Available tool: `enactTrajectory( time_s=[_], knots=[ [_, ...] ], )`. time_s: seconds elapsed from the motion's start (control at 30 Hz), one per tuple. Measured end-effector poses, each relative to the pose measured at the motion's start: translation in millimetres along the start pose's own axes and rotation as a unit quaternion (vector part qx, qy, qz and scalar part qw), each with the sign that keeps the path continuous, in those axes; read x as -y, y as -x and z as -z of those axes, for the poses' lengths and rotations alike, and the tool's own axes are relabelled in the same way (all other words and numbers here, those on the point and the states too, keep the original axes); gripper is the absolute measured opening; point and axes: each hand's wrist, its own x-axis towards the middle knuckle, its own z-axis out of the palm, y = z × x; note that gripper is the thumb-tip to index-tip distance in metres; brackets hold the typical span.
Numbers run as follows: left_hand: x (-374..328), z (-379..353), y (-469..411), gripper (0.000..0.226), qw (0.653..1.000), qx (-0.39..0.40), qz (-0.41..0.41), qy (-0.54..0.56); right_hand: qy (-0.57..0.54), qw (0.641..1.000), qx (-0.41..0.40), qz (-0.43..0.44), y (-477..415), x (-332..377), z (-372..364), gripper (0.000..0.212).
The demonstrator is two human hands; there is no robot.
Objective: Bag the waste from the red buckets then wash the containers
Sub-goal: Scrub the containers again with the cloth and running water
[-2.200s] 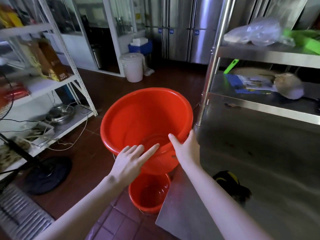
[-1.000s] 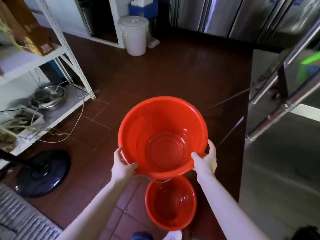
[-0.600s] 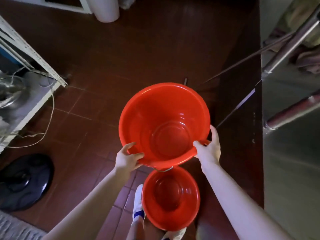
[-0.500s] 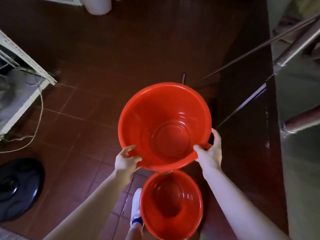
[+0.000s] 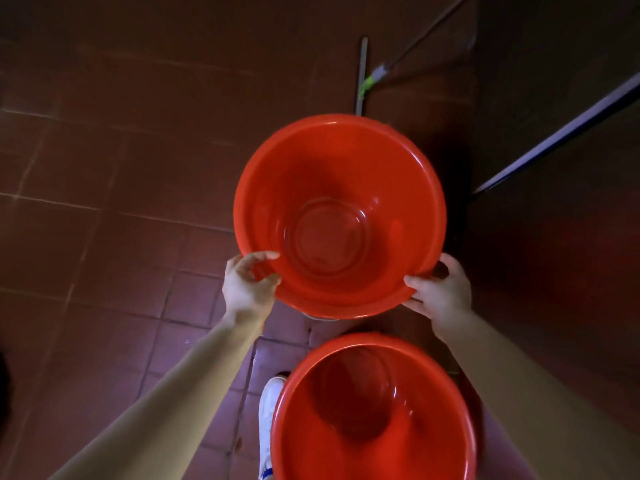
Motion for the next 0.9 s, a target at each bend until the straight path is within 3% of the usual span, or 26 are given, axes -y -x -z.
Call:
enactTrajectory(
  time_s=[0.2, 0.43, 0.6, 0.67, 0.73, 0.8, 0.9],
  knots=[
    [43.3, -44.6, -29.4, 0.048, 1.0, 0.008, 0.007, -0.021, 0.037, 0.999, -0.007, -0.019, -53.6, -28.9, -8.3, 0.078],
    [72.3, -48.3, -46.4, 0.041, 0.999, 0.012, 0.004, -0.046, 0.04, 0.999, -0.007, -0.018, -67.2, -43.6, -23.3, 0.079],
    [73.2, -34.7, -50.8, 0.048, 0.988, 0.084, -0.027, -0.126, 0.128, 0.991, 0.029, 0.027, -61.1, -40.5, -9.5, 0.074],
    [71.4, -22.2, -41.4, 0.06, 0.982, 0.118, -0.038, -0.143, 0.227, 0.971, 0.045, 0.064, -53.7, -42.2, 4.6, 0.065],
    [72.5, -8.7, -24.8, 0.065, 0.979, 0.139, -0.035, -0.145, 0.353, 0.928, 0.081, 0.092, -41.0, -46.8, 23.3, 0.055],
    [78.7, 3.6, -0.8, 0.059, 0.977, 0.15, -0.016, -0.154, 0.453, 0.878, 0.12, 0.101, -25.3, -58.7, 45.6, 0.051],
    [102.4, 17.1, 46.8, 0.04, 0.97, 0.158, 0.03, -0.184, 0.545, 0.819, 0.144, 0.109, -2.8, -89.8, 83.9, 0.063]
  ],
)
